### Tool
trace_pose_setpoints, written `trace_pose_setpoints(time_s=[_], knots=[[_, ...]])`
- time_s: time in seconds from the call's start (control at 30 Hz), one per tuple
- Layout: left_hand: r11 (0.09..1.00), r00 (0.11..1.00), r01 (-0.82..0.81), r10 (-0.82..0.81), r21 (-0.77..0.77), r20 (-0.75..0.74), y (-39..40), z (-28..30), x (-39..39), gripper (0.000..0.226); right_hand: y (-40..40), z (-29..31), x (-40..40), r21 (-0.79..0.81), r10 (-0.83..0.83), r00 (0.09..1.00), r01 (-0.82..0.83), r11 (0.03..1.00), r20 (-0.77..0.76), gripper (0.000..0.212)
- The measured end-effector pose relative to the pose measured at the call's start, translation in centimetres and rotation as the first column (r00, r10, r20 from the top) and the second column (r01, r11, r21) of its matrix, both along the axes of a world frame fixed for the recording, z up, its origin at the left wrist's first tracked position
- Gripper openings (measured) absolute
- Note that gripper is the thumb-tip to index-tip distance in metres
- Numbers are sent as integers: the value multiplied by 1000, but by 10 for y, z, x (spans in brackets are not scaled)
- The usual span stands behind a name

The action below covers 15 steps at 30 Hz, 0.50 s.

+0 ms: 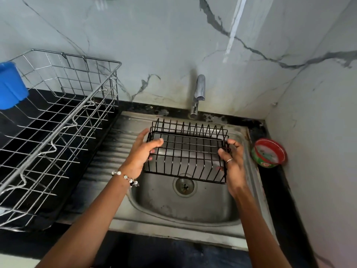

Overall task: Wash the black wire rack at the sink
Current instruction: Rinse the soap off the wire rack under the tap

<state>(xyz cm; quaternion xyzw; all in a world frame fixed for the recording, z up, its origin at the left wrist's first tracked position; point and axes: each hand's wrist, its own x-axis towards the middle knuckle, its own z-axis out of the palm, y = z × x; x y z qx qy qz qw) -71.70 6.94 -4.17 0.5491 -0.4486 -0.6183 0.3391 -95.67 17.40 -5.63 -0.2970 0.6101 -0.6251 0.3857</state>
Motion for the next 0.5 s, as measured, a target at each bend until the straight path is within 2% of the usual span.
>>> trace_pose_setpoints(time_s=[0.03, 0.1, 0.17, 0.33, 0.5], knots=[[1000, 1000, -5, 5, 22, 6, 1, 0, -1, 49, -2, -1, 2, 29, -4, 1000, 4, 1000, -6, 31], [987, 997, -3, -10, 158, 83, 5, 1, -2, 30, -5, -2, 5, 160, -18, 1000, 20, 987, -9, 28], [961, 987, 18, -61, 275, 147, 12, 3, -1, 26, -5, -2, 5, 238, -11, 1000, 13, 971, -7, 28], [968, 985, 72, -106, 239, 133, 12, 33, 7, 19, -2, 25, 5, 202, 25, 1000, -28, 979, 17, 40], [992, 989, 91, -101, 93, 106, 11, 94, 24, 22, -9, 80, 17, 48, 27, 999, -25, 999, -40, 33]])
